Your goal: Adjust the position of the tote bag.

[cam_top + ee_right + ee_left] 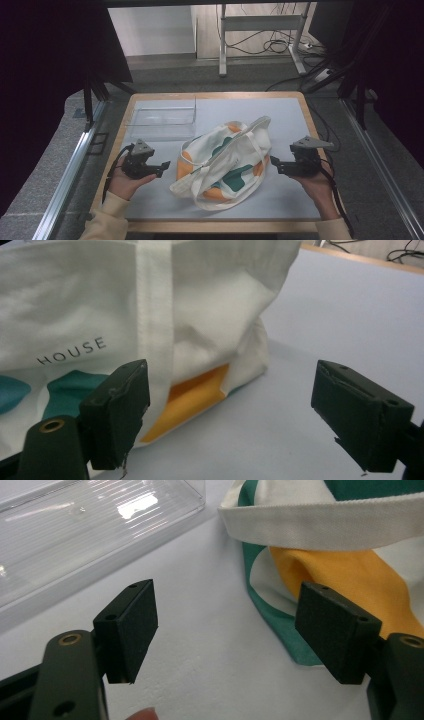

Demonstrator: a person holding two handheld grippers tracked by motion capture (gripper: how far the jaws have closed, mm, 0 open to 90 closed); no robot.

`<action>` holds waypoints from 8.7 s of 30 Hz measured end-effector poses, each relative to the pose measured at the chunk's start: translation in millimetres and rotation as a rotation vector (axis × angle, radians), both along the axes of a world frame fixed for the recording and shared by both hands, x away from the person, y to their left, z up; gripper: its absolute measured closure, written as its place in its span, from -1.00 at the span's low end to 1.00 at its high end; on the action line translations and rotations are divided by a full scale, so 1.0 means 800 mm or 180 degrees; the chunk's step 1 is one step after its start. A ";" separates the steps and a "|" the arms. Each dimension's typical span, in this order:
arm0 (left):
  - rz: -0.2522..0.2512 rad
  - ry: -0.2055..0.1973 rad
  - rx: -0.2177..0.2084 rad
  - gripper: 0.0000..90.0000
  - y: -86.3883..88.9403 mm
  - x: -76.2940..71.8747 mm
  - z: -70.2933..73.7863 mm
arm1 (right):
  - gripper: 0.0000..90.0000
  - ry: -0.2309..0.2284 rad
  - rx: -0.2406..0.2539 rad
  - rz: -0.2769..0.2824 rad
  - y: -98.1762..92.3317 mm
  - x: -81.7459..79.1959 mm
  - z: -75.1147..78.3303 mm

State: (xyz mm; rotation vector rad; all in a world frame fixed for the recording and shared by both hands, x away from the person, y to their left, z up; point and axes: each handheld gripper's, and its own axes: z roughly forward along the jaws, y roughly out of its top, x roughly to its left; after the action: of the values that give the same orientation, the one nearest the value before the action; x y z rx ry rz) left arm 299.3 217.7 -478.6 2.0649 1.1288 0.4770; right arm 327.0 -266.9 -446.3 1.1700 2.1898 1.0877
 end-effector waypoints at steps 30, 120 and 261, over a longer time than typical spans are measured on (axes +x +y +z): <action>-0.0197 0.0055 -0.0227 -0.39 0.009 -0.022 0.034 | -0.60 0.0014 -0.0140 0.0170 -0.005 0.005 -0.009; -0.1300 0.0556 -0.0016 0.87 -0.067 -0.047 0.032 | -0.55 -0.0197 -0.0267 0.0458 -0.010 0.013 0.008; -0.0860 -0.0036 0.0446 0.93 -0.020 0.025 0.137 | 0.78 -0.0697 -0.0599 0.1236 -0.011 0.094 0.119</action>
State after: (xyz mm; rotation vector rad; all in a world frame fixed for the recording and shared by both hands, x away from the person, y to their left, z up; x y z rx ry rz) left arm 319.4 202.0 -369.4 2.2911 0.8122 0.4435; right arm 402.0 -275.5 -351.1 0.5295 2.3346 1.0684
